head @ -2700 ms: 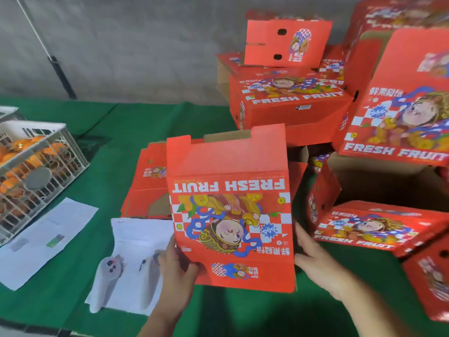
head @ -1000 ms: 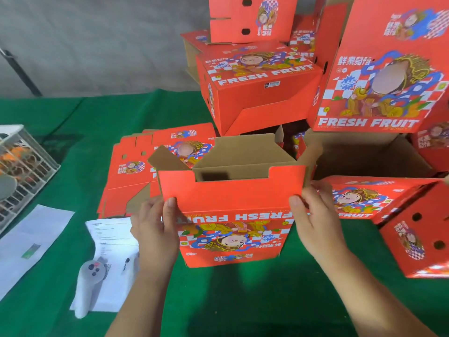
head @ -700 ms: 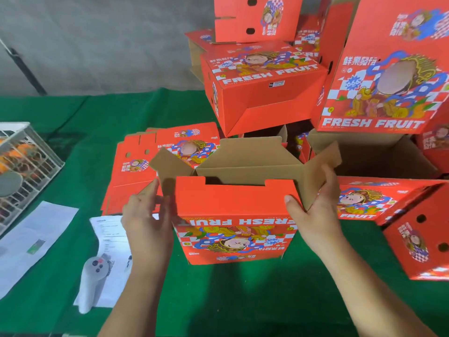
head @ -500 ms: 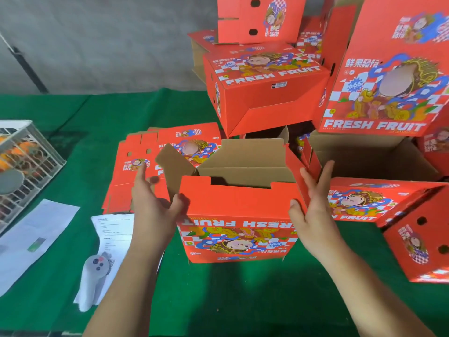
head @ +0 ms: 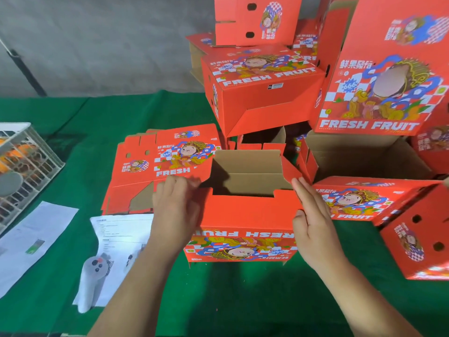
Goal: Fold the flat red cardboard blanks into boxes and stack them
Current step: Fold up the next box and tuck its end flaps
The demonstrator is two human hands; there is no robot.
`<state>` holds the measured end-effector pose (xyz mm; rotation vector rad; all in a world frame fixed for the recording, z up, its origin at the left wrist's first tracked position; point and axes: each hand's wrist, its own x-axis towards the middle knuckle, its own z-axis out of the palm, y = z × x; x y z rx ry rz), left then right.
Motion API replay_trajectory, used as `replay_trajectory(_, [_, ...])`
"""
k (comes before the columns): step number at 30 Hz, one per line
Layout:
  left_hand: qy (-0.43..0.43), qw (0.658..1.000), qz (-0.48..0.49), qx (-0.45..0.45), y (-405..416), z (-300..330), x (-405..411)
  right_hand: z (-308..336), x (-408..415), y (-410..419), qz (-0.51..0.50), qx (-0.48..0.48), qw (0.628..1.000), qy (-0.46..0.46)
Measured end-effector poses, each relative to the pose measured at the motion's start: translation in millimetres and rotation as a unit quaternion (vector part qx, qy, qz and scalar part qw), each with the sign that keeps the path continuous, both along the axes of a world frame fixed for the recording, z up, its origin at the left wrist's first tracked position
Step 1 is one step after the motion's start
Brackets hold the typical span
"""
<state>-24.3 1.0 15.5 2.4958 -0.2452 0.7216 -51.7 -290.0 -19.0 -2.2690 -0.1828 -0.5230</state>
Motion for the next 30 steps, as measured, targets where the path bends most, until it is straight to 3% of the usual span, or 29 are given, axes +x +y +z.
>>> replay_trajectory(3, [0.102, 0.972, -0.163, -0.132, 4.9, 13.0, 5.1, 0.3, -3.2, -2.2, 0.007, 0.004, 1.000, 0.005])
replay_trajectory(5, [0.175, 0.948, -0.221, -0.146, 2.9, 23.4, 11.2, 1.5, -4.0, -2.7, 0.015, 0.006, 1.000, 0.006])
replay_trajectory(11, [0.213, 0.965, -0.153, 0.030, -0.2, 49.2, 41.5, 1.5, -10.8, -6.0, 0.024, 0.004, 1.000, -0.005])
replay_trajectory(15, [0.288, 0.950, -0.117, -0.030, -11.5, 46.6, 57.8, -1.7, -13.9, -5.1, 0.035, -0.024, 0.999, -0.012])
replay_trajectory(16, [0.295, 0.950, -0.108, -0.004, -15.6, 42.0, 60.6, -0.6, -12.9, -6.3, 0.041, -0.025, 0.999, -0.001])
replay_trajectory(18, [0.258, 0.958, -0.083, 0.091, -21.2, 28.3, 63.3, 3.6, -11.4, -10.6, 0.059, -0.039, 0.997, 0.041])
replay_trajectory(19, [0.225, 0.967, -0.080, 0.087, -21.5, 22.6, 62.9, 6.3, -10.5, -12.1, 0.065, -0.042, 0.995, 0.060])
replay_trajectory(22, [0.161, 0.971, -0.111, -0.141, -14.4, 12.8, 62.2, 20.1, 0.0, -8.9, 0.037, 0.011, 0.996, 0.081])
replay_trajectory(25, [0.210, 0.906, -0.155, -0.333, -8.7, 11.8, 61.0, 36.2, 29.8, 0.4, -0.042, 0.089, 0.986, 0.133])
replay_trajectory(26, [0.228, 0.904, -0.162, -0.324, -8.4, 11.9, 60.7, 41.3, 40.9, 4.9, -0.078, 0.136, 0.974, 0.165])
replay_trajectory(28, [0.210, 0.951, -0.137, -0.178, -9.2, 10.7, 61.9, 44.1, 54.8, 11.1, -0.127, 0.134, 0.968, 0.172])
replay_trajectory(30, [0.207, 0.971, -0.117, 0.028, -9.1, 11.6, 61.2, 42.7, 51.7, 15.6, -0.071, -0.012, 0.983, 0.170])
